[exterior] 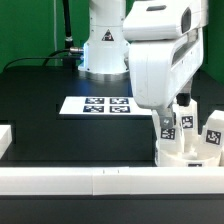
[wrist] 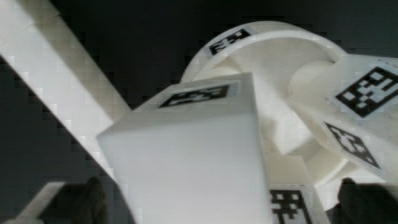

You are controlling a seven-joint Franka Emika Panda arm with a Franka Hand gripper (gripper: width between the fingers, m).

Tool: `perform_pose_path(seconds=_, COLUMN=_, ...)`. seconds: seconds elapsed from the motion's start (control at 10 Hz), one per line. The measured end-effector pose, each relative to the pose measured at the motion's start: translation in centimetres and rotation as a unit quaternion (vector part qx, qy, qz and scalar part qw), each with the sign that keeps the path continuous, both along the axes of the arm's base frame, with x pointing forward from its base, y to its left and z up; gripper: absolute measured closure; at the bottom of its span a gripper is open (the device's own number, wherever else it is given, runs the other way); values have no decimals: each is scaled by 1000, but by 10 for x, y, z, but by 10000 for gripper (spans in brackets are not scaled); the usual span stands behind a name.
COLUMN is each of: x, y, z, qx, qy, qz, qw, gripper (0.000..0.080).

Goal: Assemble stool

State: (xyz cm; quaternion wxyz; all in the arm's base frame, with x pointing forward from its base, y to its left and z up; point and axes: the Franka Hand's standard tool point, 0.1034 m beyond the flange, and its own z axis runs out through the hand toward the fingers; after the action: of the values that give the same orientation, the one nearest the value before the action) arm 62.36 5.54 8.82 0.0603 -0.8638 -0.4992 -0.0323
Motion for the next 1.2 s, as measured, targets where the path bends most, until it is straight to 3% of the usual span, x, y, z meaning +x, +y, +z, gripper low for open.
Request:
perform_pose_path(seconds=0.5, x=-1, y=-3, z=-3, qx=0, qy=3, qz=-3, qw=1000, gripper=163)
perform_pose_path(seconds=0.7, x=-1, y=-2, z=-2, qx=0, qy=2, qz=-2, qw=1000, gripper=464)
perform_pose_path(seconds=1.2, x=0, y=-1, z=-3, qx=4, qy=6, qz=-55, qw=998, gripper=464)
